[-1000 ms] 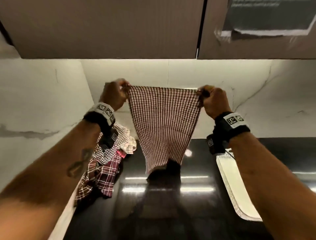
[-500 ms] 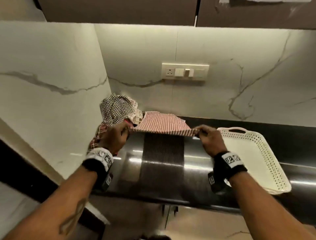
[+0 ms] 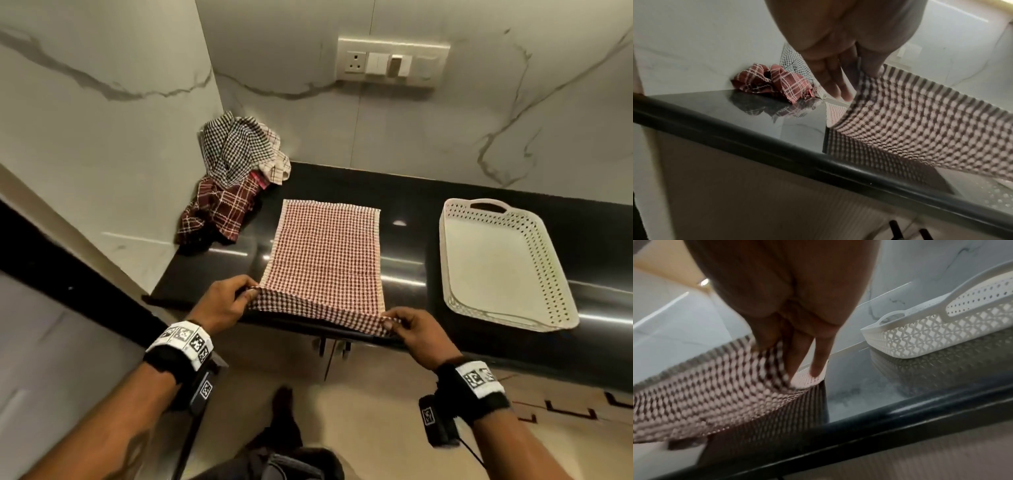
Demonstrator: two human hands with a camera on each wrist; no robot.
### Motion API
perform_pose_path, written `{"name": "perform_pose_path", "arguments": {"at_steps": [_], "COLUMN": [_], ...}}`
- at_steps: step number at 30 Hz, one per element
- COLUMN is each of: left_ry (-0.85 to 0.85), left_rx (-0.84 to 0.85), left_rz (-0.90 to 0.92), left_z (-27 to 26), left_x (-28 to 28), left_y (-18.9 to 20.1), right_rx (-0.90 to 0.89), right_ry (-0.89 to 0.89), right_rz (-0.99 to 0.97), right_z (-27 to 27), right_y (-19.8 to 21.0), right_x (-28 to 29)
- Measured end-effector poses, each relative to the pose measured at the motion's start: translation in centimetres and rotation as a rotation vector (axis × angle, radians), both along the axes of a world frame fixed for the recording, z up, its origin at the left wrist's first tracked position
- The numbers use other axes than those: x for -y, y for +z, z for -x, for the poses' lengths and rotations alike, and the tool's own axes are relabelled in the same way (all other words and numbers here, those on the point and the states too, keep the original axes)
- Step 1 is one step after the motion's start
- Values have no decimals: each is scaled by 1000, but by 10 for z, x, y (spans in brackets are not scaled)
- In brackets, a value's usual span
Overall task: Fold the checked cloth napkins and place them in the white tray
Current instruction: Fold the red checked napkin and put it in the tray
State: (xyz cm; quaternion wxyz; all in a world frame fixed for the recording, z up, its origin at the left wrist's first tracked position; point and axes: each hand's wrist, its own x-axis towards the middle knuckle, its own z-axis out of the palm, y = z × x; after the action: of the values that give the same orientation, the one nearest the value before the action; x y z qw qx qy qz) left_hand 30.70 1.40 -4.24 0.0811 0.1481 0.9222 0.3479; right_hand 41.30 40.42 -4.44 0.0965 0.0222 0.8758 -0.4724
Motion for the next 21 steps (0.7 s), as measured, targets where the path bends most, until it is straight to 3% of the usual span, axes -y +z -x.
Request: {"name": "perform_pose_path", "arguments": {"at_steps": [3, 5, 8, 14, 21], "left_ry": [-42, -41, 1, 1, 0], "left_rx": [42, 50, 49, -17, 82], "left_rz": [-45, -93, -133, -102, 56], "left_z": [-10, -5, 25, 132, 234], "left_x": [11, 14, 7, -37, -80], "left_y": [10, 20, 27, 26, -23], "right_rx": [142, 138, 57, -23, 33], "right_ry": [33, 3, -73, -416, -598], "right_rz": [248, 317, 216, 79, -112], "right_z": [-7, 3, 35, 126, 209], "right_y": [21, 34, 41, 18, -27], "right_x": [-3, -4, -1, -9, -14]}}
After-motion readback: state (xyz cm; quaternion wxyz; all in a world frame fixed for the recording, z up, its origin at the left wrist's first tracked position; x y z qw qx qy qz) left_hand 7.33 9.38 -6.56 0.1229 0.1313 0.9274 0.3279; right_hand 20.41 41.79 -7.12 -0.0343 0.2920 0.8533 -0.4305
